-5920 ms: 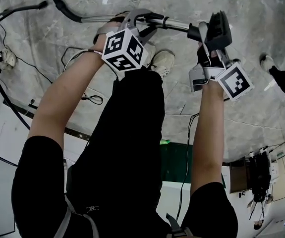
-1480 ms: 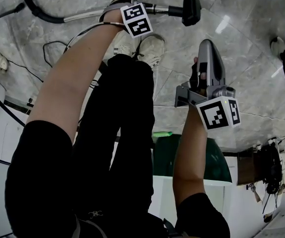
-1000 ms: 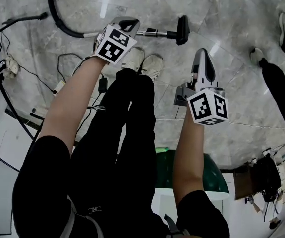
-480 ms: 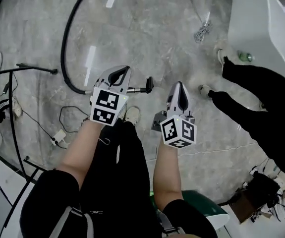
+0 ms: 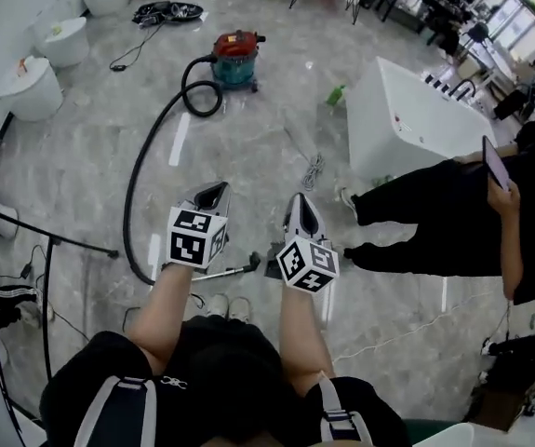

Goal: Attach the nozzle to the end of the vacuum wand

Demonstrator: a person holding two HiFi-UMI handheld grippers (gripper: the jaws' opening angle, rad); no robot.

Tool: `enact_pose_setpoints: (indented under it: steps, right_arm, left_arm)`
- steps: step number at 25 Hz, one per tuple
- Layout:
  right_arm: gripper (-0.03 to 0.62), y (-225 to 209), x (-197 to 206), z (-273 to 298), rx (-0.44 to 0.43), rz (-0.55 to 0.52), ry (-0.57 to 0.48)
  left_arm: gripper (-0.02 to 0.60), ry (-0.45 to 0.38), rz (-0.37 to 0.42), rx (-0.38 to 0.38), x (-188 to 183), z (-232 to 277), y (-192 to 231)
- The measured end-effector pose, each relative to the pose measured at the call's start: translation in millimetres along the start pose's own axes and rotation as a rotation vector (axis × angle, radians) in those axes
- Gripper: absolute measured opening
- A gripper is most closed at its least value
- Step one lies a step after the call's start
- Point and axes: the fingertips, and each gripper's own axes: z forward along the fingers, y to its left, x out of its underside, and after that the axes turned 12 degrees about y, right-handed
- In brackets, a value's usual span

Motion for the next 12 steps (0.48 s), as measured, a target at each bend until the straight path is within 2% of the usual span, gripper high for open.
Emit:
enact_pose_setpoints:
  steps: [5, 12]
  right_arm:
    - [0.015, 27, -64, -43, -0.018, -0.075, -0.074]
    - [0.014, 27, -104, -67, -0.034, -0.102, -0.13]
  left_arm:
    - [0.009, -0.081, 0.069, 0.006, -53, -48, -26]
    - [0.009, -0.157, 0.128, 0.017, -100, -66, -51]
